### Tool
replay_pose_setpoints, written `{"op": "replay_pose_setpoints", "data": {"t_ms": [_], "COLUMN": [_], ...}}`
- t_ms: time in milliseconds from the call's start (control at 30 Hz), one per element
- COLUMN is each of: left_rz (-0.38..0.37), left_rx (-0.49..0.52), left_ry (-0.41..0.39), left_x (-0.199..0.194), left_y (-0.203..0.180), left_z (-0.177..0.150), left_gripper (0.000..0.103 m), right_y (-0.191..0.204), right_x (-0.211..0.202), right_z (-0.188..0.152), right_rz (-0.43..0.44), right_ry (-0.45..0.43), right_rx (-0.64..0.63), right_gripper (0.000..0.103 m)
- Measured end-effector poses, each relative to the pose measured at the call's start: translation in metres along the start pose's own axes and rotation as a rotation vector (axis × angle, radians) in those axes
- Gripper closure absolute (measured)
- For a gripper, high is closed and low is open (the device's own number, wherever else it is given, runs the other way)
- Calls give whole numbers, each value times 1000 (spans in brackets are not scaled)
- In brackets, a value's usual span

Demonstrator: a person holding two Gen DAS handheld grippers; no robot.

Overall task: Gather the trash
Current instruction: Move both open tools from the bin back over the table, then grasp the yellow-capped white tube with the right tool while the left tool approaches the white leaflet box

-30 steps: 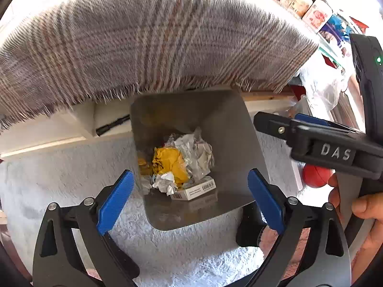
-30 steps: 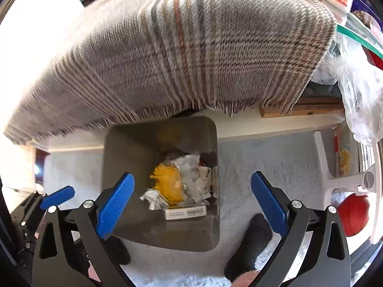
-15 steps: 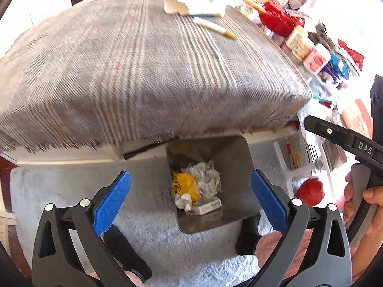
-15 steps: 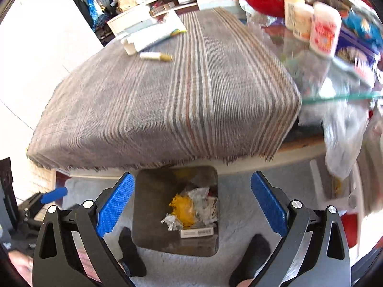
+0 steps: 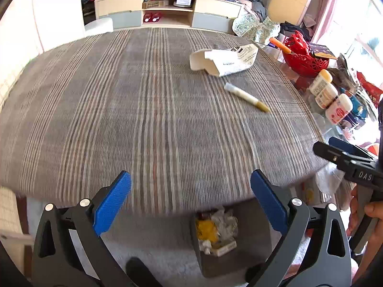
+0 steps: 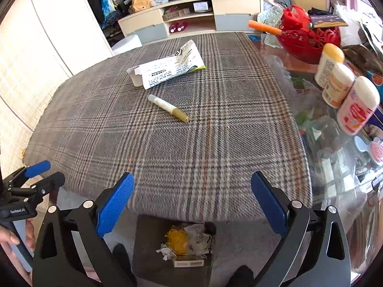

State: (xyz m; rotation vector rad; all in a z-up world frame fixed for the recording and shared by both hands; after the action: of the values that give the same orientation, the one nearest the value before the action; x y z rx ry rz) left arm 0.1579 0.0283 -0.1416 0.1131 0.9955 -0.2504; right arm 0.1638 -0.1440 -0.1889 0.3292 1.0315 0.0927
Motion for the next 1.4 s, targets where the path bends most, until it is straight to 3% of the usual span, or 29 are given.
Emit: {"op": "replay_pose_setpoints", "data": {"t_ms": [233, 400, 500, 833, 900, 933, 1133, 1400], "left_rz": [6, 15, 12, 0, 9, 13, 39, 36], "left_rx": [8, 35, 28, 16, 32, 38, 100, 235], "left_ry": [-4, 3, 5, 1, 7, 7, -15, -35], "left_x": [27, 46, 59, 94, 103, 105, 120, 143], "left_y": [9, 11, 15, 19, 16, 15, 3, -23], "left_z": [55, 91, 111, 153, 158, 159, 171, 194], "left_gripper": [8, 8, 8, 8, 8, 8, 8, 8], "right_y": [24, 37, 40, 48, 50, 51, 35, -3], "right_x": [35, 65, 80, 116, 115, 113, 99, 85], "right_z": [29, 43, 51, 64, 62, 61, 51, 47], "right_rz": [-2, -23, -23, -42, -41, -46, -34, 33], "right_ry": [-3, 14, 22, 19, 6, 5, 59, 116], "right_rx": [-77, -140, -157, -235, -252, -256, -289, -210], "right_gripper": [8, 41, 51, 55, 82, 86, 88, 88]}}
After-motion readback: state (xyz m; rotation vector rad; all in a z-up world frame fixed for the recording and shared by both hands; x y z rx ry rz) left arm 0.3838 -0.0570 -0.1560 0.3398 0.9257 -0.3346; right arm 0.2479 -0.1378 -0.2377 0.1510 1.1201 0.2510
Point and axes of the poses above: each gripper's, at about its wrist camera, not at the fingertips, and x roughly the way its jaws point, y to its left, z to its top, the point moved 3 cm from there along x, roughly the way its jaws point, and after that the axes turned 12 degrees about x, right-handed, at the moved point
